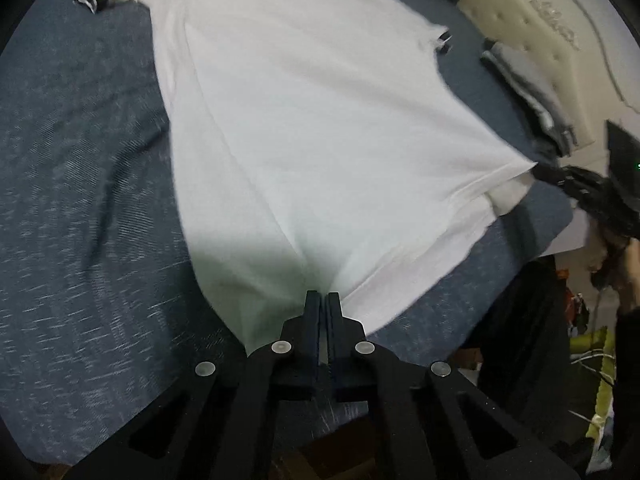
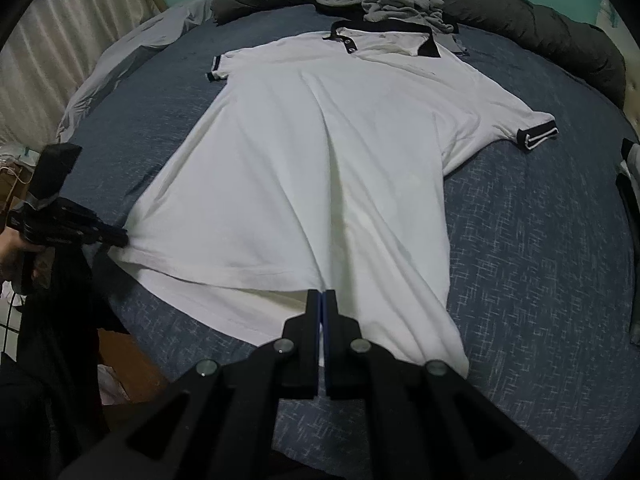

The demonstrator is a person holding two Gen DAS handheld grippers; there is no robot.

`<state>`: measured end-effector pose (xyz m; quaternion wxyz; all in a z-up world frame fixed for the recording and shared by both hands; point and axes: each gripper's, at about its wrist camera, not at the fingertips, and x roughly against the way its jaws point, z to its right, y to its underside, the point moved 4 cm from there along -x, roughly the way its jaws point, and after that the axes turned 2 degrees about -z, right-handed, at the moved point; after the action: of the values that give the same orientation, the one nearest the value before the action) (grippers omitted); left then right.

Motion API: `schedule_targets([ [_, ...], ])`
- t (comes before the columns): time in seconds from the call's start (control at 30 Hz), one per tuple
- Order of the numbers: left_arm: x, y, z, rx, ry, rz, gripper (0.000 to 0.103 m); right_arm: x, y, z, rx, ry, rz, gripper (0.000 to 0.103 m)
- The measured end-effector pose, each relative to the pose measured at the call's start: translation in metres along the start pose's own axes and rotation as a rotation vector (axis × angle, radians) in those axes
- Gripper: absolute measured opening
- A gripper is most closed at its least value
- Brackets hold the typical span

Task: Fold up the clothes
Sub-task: 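Hold the hem with both grippers and drag the shirt taut along the bed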

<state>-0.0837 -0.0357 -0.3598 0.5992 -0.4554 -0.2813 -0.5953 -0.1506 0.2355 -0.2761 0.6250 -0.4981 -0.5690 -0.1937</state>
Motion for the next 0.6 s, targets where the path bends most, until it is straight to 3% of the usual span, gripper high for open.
schedule_targets([
  [0.3, 0.092, 0.022, -0.043, 0.053, 0.006, 0.127, 0.002, -0.003, -0.007, -0.040, 0.079, -0.049, -0.020, 0.001],
  [0.6, 0.070, 0.040, -0.075, 0.155, 0.017, 0.103, 0.002, -0.046, 0.004, -0.077, 0.119, -0.095, -0.140, 0.001],
])
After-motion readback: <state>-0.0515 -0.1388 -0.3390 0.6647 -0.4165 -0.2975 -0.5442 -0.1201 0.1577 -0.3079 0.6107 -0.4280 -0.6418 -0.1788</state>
